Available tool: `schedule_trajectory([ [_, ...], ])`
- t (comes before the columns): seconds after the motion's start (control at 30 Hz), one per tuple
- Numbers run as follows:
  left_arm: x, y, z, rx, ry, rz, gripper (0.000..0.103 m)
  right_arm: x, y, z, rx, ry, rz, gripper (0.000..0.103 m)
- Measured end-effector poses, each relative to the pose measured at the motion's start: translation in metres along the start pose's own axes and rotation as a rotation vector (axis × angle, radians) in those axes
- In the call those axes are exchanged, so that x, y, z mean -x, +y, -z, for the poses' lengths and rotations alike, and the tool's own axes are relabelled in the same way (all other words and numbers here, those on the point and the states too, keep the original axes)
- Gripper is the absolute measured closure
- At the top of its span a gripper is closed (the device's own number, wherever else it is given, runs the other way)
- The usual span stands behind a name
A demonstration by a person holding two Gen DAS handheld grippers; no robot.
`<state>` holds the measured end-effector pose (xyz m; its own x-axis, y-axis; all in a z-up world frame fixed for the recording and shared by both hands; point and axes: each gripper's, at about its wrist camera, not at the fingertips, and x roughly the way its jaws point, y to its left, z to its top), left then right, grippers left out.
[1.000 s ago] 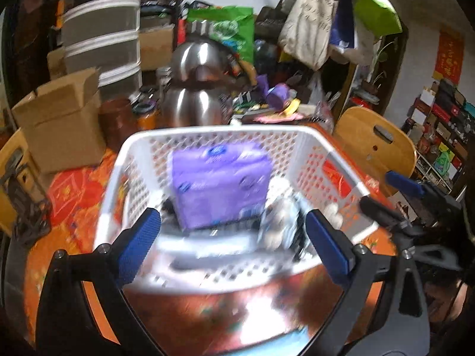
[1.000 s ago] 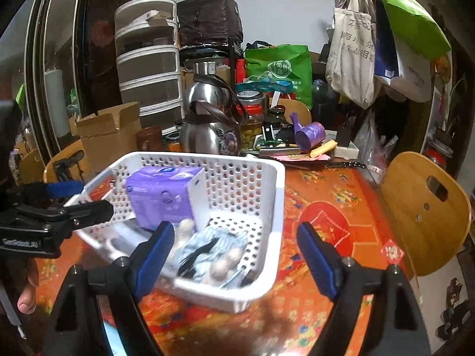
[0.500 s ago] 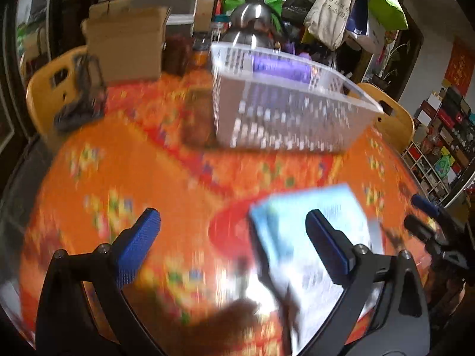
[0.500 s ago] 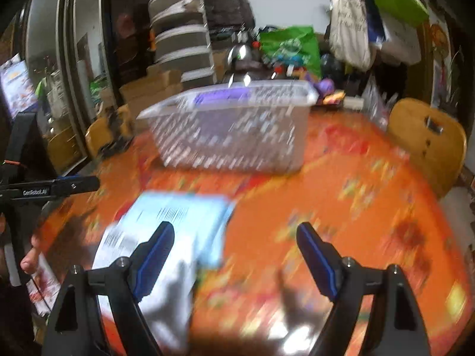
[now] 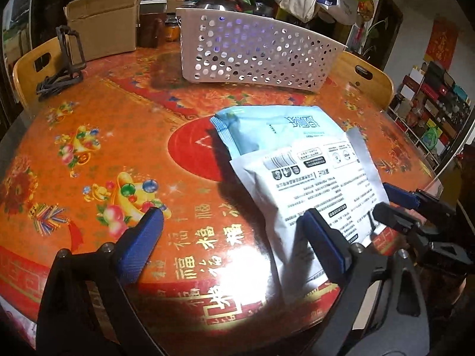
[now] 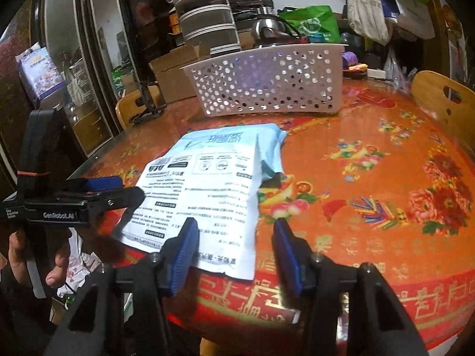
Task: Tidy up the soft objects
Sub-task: 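Grasp the printed paper sheet with both grippers at its edge, then carry the paper sheet into the basket and open both grippers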
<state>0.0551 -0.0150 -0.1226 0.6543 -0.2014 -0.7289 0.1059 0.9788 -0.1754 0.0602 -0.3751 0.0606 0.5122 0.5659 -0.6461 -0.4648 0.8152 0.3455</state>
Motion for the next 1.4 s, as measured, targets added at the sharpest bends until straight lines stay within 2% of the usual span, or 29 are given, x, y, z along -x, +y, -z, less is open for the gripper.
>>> schedule_trajectory([
  [0.07,0.001,-0.003,0.002,0.000,-0.007,0.010,0.022,-0.001,0.003,-0.001,0.013,0.001,-0.006,0.053],
  [0.13,0.002,-0.008,0.002,0.000,-0.008,0.032,0.031,-0.002,0.004,-0.003,0.024,0.009,-0.021,0.061],
  [0.2,0.003,-0.013,0.001,-0.003,-0.004,0.065,0.046,-0.006,0.006,-0.005,0.033,0.015,-0.034,0.066],
  [0.3,-0.004,-0.016,-0.009,-0.003,0.010,0.140,0.065,-0.010,0.007,-0.008,0.046,0.025,-0.041,0.069],
  [0.33,-0.005,-0.018,-0.010,-0.005,0.016,0.168,0.065,-0.010,0.008,-0.007,0.049,0.026,-0.040,0.070],
  [0.5,-0.006,-0.021,-0.012,0.008,0.025,0.191,0.072,-0.010,0.011,-0.006,0.067,0.036,-0.048,0.080],
  [0.67,-0.002,-0.032,-0.014,-0.048,-0.002,0.146,0.080,-0.011,0.013,-0.007,0.074,0.038,-0.048,0.089],
  [0.77,0.002,-0.031,-0.015,-0.057,-0.015,0.148,0.085,-0.007,0.013,-0.009,0.070,0.028,-0.051,0.096],
  [0.9,0.008,-0.031,-0.015,-0.080,-0.038,0.134,0.086,-0.005,0.021,-0.009,0.091,0.022,-0.047,0.097],
  [1.07,0.022,-0.028,-0.018,-0.085,-0.080,0.151,0.086,0.008,0.023,-0.013,0.092,-0.025,-0.057,0.097],
  [1.4,0.034,-0.029,-0.034,-0.088,-0.120,0.156,0.086,0.015,0.024,-0.030,0.101,-0.056,-0.050,0.097],
])
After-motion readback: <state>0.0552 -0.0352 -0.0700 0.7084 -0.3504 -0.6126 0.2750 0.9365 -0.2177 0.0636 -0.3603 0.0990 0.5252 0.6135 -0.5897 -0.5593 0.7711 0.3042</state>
